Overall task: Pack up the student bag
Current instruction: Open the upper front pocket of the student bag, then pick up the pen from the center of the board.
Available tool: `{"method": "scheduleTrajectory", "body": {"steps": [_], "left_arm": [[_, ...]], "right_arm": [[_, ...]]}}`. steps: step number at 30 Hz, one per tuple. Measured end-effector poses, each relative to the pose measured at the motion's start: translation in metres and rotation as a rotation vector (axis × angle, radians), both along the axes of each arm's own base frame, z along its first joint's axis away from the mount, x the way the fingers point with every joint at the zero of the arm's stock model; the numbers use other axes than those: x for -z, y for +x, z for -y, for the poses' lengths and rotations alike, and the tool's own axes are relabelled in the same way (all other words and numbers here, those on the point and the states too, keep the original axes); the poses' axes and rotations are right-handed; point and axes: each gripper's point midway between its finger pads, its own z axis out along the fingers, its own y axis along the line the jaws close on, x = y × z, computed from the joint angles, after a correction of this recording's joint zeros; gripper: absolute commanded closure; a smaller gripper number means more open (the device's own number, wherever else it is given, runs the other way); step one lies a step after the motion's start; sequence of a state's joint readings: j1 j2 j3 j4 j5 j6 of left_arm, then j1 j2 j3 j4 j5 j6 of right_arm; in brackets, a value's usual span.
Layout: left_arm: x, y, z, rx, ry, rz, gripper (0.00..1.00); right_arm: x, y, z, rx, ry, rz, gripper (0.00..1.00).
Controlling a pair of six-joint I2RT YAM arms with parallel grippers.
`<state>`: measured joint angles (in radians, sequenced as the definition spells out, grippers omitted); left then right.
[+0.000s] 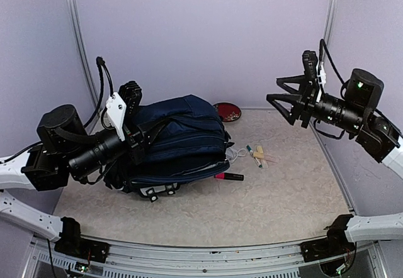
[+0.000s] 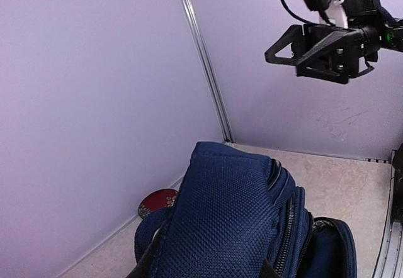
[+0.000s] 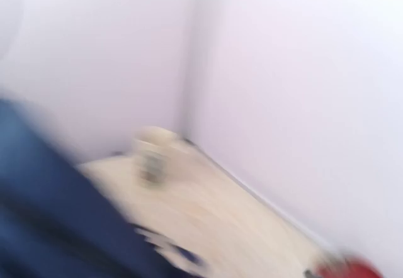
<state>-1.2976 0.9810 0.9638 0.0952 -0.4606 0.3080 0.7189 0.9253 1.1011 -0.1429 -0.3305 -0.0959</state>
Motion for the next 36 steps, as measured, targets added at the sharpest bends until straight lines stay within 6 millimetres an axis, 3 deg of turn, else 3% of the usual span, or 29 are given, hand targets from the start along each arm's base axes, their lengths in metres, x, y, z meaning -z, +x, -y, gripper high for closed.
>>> {"method": "scheduleTrajectory", "body": {"steps": [3, 6, 9, 12, 14, 19, 23, 28, 36], "left_arm": [[0.001, -0.004, 0.001, 0.011, 0.000, -0.009, 1.00], [0.003, -0.010, 0.004, 0.031, 0.007, -0.014, 1.00], [0.004, -0.016, 0.006, 0.049, 0.013, -0.016, 1.00], [0.005, -0.017, 0.005, 0.052, 0.018, -0.017, 1.00], [0.005, -0.017, 0.005, 0.051, 0.020, -0.017, 1.00], [0.005, -0.016, 0.004, 0.043, 0.022, -0.015, 1.00], [0.005, -0.016, 0.003, 0.039, 0.022, -0.014, 1.00], [0.005, -0.016, 0.003, 0.038, 0.023, -0.014, 1.00], [0.006, -0.016, 0.003, 0.038, 0.026, -0.012, 1.00]], "right_arm": [[0.027, 0.054, 0.036, 0.201, 0.022, -0.160, 0.20], [0.077, 0.096, 0.039, 0.305, -0.035, -0.325, 0.18], [0.157, 0.131, 0.030, 0.372, -0.171, -0.512, 0.31], [0.237, 0.142, 0.024, 0.381, -0.329, -0.681, 0.42], [0.279, 0.139, 0.019, 0.359, -0.414, -0.768, 0.44], [0.352, 0.125, 0.000, 0.275, -0.578, -0.891, 0.40], [0.380, 0.111, -0.022, 0.198, -0.673, -0.905, 0.36], [0.385, 0.115, -0.047, 0.146, -0.723, -0.841, 0.34], [0.402, 0.124, -0.055, 0.152, -0.789, -0.803, 0.37]]}}
